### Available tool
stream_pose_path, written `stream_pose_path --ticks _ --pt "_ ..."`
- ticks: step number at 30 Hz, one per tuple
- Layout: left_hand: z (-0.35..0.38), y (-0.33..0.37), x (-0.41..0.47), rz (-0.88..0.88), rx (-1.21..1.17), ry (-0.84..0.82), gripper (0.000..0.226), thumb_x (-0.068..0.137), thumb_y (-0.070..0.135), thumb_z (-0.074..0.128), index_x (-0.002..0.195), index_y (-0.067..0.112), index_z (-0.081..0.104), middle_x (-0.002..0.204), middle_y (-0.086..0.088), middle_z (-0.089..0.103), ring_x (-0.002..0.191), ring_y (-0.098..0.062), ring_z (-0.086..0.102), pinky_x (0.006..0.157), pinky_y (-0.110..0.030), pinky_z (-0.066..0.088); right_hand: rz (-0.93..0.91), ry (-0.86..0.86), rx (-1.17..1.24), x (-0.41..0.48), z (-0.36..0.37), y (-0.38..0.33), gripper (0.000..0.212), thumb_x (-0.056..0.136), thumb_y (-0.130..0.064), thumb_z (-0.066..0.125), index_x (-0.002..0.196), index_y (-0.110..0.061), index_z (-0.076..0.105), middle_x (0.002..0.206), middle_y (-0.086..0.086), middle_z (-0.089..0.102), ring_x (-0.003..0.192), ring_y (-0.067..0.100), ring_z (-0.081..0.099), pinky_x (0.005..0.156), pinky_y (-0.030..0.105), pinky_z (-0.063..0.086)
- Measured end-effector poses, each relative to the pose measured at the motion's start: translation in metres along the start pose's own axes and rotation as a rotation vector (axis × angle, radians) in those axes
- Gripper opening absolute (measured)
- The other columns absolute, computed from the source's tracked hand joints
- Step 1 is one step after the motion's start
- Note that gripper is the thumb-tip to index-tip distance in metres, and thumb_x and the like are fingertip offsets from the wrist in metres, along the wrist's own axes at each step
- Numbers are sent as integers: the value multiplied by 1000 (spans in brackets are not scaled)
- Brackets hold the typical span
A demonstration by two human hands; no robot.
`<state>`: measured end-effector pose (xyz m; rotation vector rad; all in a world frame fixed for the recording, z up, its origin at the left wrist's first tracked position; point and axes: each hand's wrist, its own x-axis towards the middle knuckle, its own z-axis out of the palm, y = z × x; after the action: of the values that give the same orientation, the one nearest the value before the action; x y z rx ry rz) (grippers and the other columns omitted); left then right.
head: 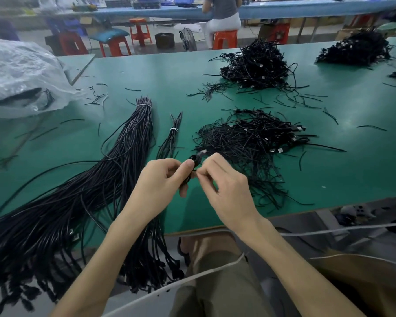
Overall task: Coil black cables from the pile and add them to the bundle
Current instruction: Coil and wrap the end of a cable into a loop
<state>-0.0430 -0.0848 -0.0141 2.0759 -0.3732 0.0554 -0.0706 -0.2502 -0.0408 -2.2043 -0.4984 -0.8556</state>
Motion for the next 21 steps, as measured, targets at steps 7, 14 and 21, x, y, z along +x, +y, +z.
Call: stream_pose_path --ticks 7,14,21 --pt "-20 3 -3 162 -308 -324 31 109 16 37 128 2 57 85 -14 74 66 -29 66 58 -36 44 64 -42 80 -2 -4 7 17 98 -4 63 84 -6 53 88 0 49 68 15 41 62 29 39" --pt "-15 -4 2 159 -72 -142 19 86 33 71 102 23 74 93 -2 70 83 -15 65 76 -30 51 139 -75 251 -3 -1 -1 18 99 -10 65 84 -10 54 86 -5 47 66 21 50 61 39 44" --pt "-9 -4 9 -53 269 -112 63 93 63 43 69 6 52 57 -2 56 48 -11 53 50 -25 44 41 -150 57 0 3 -6 16 99 -7 63 85 -5 56 87 1 49 63 10 36 58 27 37"
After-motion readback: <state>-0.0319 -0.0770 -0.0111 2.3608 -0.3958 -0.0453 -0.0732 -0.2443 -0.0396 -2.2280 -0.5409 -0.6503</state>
